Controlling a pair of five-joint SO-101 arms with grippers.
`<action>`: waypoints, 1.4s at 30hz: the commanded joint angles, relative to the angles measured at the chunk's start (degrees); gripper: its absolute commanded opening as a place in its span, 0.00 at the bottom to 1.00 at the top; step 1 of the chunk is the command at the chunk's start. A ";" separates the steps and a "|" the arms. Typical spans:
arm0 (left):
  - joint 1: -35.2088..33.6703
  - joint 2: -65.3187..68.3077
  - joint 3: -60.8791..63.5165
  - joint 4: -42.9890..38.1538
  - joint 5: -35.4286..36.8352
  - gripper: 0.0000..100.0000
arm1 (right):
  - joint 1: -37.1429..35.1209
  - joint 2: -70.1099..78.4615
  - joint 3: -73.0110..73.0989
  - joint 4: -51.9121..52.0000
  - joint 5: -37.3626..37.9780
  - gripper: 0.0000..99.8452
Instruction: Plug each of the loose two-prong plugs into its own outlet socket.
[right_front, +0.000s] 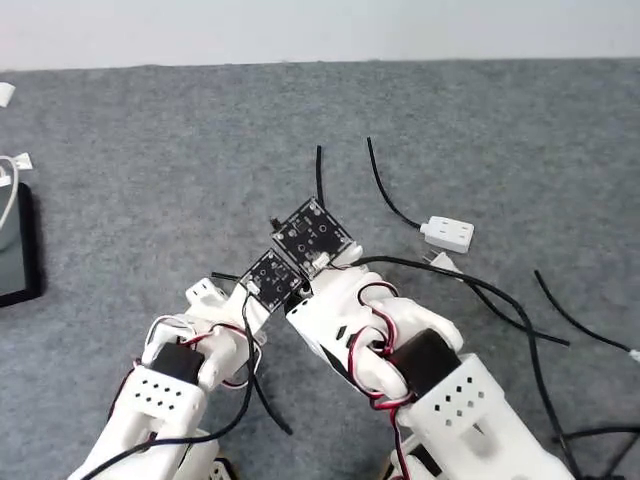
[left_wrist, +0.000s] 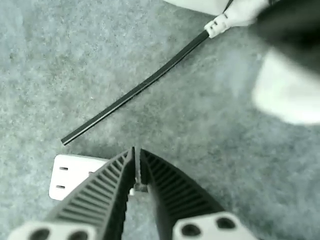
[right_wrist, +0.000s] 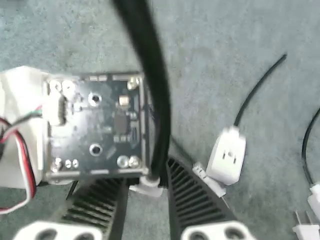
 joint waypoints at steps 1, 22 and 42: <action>0.35 -1.41 -0.57 -2.20 1.41 0.01 | -0.31 0.13 -0.26 -1.10 0.62 0.01; -13.63 10.99 -9.45 -0.18 45.98 0.24 | 10.51 0.66 2.02 -4.88 -1.76 0.01; -16.09 41.05 -27.56 3.52 49.67 0.24 | 10.51 0.66 2.29 -4.88 -1.76 0.01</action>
